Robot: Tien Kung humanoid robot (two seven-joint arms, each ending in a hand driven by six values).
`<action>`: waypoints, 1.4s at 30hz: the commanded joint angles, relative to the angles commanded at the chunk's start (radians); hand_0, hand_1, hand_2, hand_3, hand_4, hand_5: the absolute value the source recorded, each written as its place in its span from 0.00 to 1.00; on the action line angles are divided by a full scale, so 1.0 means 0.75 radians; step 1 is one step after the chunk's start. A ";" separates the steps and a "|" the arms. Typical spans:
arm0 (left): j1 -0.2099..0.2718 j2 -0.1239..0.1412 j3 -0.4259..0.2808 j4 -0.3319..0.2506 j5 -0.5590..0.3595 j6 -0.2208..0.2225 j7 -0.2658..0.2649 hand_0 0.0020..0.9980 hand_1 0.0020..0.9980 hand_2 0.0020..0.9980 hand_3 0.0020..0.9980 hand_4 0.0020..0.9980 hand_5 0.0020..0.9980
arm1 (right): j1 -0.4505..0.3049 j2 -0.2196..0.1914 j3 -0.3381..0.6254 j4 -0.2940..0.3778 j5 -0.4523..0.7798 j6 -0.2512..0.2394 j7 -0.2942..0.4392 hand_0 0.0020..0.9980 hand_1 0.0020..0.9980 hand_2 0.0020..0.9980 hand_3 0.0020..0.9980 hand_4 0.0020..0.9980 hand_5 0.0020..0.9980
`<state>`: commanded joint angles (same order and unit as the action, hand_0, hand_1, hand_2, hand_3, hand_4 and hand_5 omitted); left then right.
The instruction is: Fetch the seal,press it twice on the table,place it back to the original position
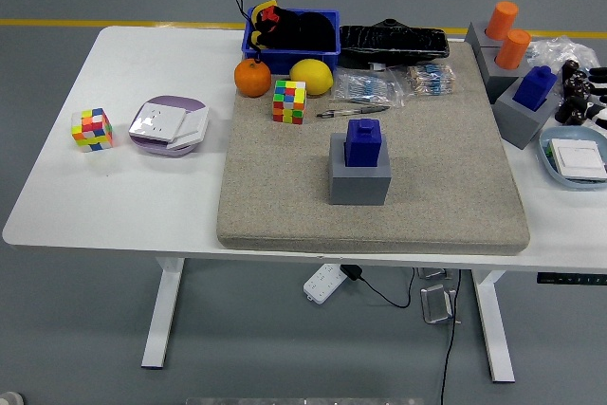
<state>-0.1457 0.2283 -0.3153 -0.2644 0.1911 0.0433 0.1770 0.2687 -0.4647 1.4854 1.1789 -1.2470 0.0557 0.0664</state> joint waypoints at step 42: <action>0.002 0.003 0.002 0.000 0.005 0.000 0.001 0.79 0.75 0.74 0.76 0.63 0.45 | -0.004 -0.002 0.003 0.005 0.004 -0.013 0.005 0.78 0.70 0.72 0.70 0.90 0.28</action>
<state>-0.1444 0.2306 -0.3137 -0.2641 0.1947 0.0430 0.1779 0.2655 -0.4661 1.4877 1.1825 -1.2439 0.0463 0.0702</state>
